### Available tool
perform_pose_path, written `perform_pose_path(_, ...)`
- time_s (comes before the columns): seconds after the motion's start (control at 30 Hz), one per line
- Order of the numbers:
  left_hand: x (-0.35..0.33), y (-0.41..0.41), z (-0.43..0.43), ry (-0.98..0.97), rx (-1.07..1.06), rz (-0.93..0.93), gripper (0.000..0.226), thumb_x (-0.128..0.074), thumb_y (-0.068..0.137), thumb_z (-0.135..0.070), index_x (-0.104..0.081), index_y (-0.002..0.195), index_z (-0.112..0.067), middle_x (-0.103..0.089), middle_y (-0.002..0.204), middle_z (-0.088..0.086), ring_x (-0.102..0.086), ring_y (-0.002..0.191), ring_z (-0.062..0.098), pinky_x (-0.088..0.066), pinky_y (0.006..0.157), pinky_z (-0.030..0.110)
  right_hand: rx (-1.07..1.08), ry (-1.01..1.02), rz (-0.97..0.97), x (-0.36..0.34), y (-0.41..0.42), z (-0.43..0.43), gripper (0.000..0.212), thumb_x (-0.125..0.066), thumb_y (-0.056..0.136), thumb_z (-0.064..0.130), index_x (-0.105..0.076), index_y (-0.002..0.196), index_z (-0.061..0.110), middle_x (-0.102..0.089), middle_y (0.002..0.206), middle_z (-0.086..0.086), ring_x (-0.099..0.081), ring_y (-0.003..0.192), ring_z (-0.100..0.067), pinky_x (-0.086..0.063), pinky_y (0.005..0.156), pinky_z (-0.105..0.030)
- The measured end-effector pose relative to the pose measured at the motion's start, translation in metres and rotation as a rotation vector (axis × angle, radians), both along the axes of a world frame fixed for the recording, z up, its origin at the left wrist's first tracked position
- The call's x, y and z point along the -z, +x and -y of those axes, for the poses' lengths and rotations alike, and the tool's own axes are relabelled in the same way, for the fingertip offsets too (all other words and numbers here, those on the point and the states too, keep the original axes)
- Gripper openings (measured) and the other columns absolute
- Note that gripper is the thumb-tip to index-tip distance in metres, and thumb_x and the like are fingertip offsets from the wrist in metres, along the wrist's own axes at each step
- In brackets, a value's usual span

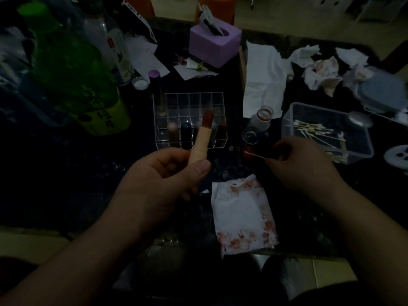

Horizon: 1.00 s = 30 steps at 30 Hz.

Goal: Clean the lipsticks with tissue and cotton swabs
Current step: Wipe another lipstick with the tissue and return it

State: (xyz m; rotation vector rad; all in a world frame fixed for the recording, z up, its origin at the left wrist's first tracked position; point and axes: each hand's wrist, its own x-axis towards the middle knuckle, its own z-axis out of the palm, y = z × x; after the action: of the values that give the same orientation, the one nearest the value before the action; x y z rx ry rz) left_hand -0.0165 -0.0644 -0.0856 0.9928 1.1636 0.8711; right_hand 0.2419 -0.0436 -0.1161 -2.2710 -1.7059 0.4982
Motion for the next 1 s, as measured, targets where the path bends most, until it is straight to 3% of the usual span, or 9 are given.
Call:
perform_pose_path(0.1, 0.001, -0.001, 0.001, 0.007, 0.015, -0.037, 0.034, -0.076, 0.055, -0.049, -0.075, 0.080, -0.025, -0.069, 0.069, -0.001, -0.060, 0.059, 0.012, -0.046, 0.060, 0.030, -0.093, 0.054, -0.007, -0.010, -0.010, 0.007, 0.015, -0.073, 0.082, 0.030, -0.071, 0.095, 0.023, -0.064, 0.083, 0.007, -0.060, 0.079, -0.014, -0.045, 0.068, -0.027)
perform_pose_path(0.27, 0.001, -0.001, 0.004, -0.038, 0.103, -0.081, 0.028, -0.070, 0.064, -0.048, -0.077, 0.084, -0.030, -0.070, 0.071, -0.006, -0.059, 0.061, 0.007, -0.045, 0.061, 0.027, -0.560, -0.035, -0.024, -0.005, -0.044, 0.022, 0.027, -0.068, 0.081, 0.040, -0.069, 0.104, 0.025, -0.062, 0.097, 0.011, -0.051, 0.098, -0.012, -0.047, 0.086, -0.032)
perform_pose_path(0.33, 0.002, -0.001, 0.007, -0.053, 0.137, -0.116, 0.024, -0.067, 0.068, -0.047, -0.078, 0.087, -0.037, -0.073, 0.076, -0.010, -0.061, 0.063, 0.003, -0.046, 0.060, 0.020, -0.590, -0.092, 0.085, 0.004, -0.050, 0.021, 0.032, -0.060, 0.080, 0.048, -0.066, 0.105, 0.028, -0.063, 0.101, 0.009, -0.050, 0.101, -0.016, -0.045, 0.091, -0.038)
perform_pose_path(0.43, 0.005, -0.001, 0.012, -0.051, 0.182, -0.158, 0.020, -0.065, 0.072, -0.046, -0.077, 0.088, -0.041, -0.076, 0.086, -0.015, -0.067, 0.076, -0.002, -0.048, 0.070, 0.020, -0.529, -0.165, 0.114, 0.010, -0.052, 0.019, 0.025, -0.061, 0.086, 0.043, -0.065, 0.107, 0.029, -0.061, 0.101, 0.010, -0.049, 0.102, -0.014, -0.040, 0.091, -0.034)
perform_pose_path(0.53, 0.010, 0.000, 0.014, -0.068, 0.223, -0.198, 0.025, -0.067, 0.073, -0.046, -0.079, 0.092, -0.034, -0.076, 0.091, -0.016, -0.069, 0.086, -0.003, -0.050, 0.073, 0.016, -0.497, -0.237, -0.112, 0.002, -0.049, 0.022, 0.008, -0.066, 0.088, 0.029, -0.069, 0.095, 0.026, -0.064, 0.091, 0.014, -0.059, 0.091, -0.005, -0.046, 0.078, -0.022)
perform_pose_path(0.6, 0.011, 0.001, 0.014, -0.063, 0.272, -0.180, 0.025, -0.069, 0.078, -0.038, -0.078, 0.098, -0.026, -0.077, 0.096, -0.012, -0.071, 0.091, 0.002, -0.053, 0.074, 0.016, -0.458, -0.239, -0.346, -0.010, -0.047, 0.025, 0.009, -0.076, 0.083, 0.024, -0.072, 0.091, 0.025, -0.070, 0.087, 0.011, -0.065, 0.081, -0.001, -0.051, 0.071, -0.017)
perform_pose_path(0.73, 0.009, 0.004, 0.017, -0.096, 0.404, -0.146, 0.031, -0.070, 0.078, -0.038, -0.077, 0.103, -0.022, -0.078, 0.099, -0.002, -0.073, 0.096, 0.016, -0.058, 0.088, 0.035, -0.402, -0.274, -0.739, -0.030, -0.043, 0.035, 0.016, -0.080, 0.081, 0.016, -0.071, 0.093, 0.019, -0.074, 0.090, 0.000, -0.071, 0.084, -0.013, -0.058, 0.077, -0.032)
perform_pose_path(0.83, 0.005, 0.007, 0.021, -0.093, 0.365, -0.056, 0.026, -0.070, 0.080, -0.030, -0.078, 0.101, -0.018, -0.078, 0.099, 0.001, -0.074, 0.094, 0.019, -0.060, 0.084, 0.034, -0.339, -0.308, -0.948, -0.035, -0.039, 0.042, 0.026, -0.077, 0.082, 0.004, -0.068, 0.106, 0.009, -0.073, 0.102, -0.015, -0.070, 0.099, -0.033, -0.057, 0.088, -0.047)
perform_pose_path(1.0, 0.003, 0.010, 0.024, -0.101, 0.163, 0.117, 0.028, -0.070, 0.074, -0.029, -0.080, 0.098, -0.017, -0.078, 0.102, 0.004, -0.074, 0.098, 0.022, -0.060, 0.080, 0.031, -0.059, -0.511, -1.359, -0.040, -0.035, 0.053, 0.039, -0.073, 0.076, 0.008, -0.066, 0.113, -0.003, -0.068, 0.112, -0.028, -0.068, 0.100, -0.041, -0.056, 0.087, -0.044)
